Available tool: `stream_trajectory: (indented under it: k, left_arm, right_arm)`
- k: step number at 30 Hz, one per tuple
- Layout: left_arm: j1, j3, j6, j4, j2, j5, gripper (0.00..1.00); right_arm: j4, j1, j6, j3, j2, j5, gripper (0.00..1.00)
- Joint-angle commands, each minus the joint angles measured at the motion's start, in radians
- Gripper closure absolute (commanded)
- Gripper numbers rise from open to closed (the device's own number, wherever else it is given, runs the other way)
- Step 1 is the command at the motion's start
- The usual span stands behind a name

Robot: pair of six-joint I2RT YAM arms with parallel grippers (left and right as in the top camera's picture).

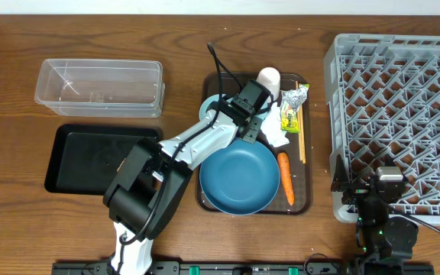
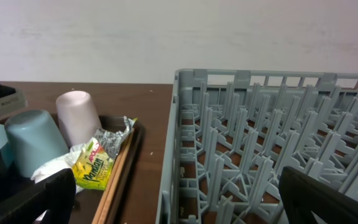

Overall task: Sort waste into correct bins and load items into the dishwasher rack
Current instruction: 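Lift the rice bowl with the left gripper and carry it over the black tray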

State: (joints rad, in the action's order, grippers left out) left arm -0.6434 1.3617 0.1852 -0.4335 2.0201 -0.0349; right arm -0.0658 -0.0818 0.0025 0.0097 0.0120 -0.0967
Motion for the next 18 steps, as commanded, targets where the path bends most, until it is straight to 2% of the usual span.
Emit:
stream_trajectory:
  k: [1,4,6,10,18]
  left_arm:
    - [0.003,-0.010,-0.005,0.005,0.005,-0.003,0.70]
    - [0.003,-0.010,-0.005,0.004,0.005,-0.003,0.81]
    - [0.003,-0.010,-0.005,0.004,0.005,-0.003,0.81]
    - [0.003,-0.010,-0.005,0.003,0.005,-0.002,0.94]
    - [0.002,-0.010,-0.006,-0.014,-0.045,-0.004,0.94]
  right_arm:
    - [-0.001,-0.016,-0.015,-0.004,-0.006,-0.001,0.01]
    - [-0.001,-0.016,-0.015,-0.004,-0.006,-0.001,0.01]
    - [-0.001,-0.016,-0.015,-0.004,-0.006,-0.001,0.01]
    - [-0.001,-0.016,-0.015,-0.004,-0.006,-0.001,0.01]
    - [-0.001,-0.016,-0.015,-0.004,-0.006,-0.001,0.01]
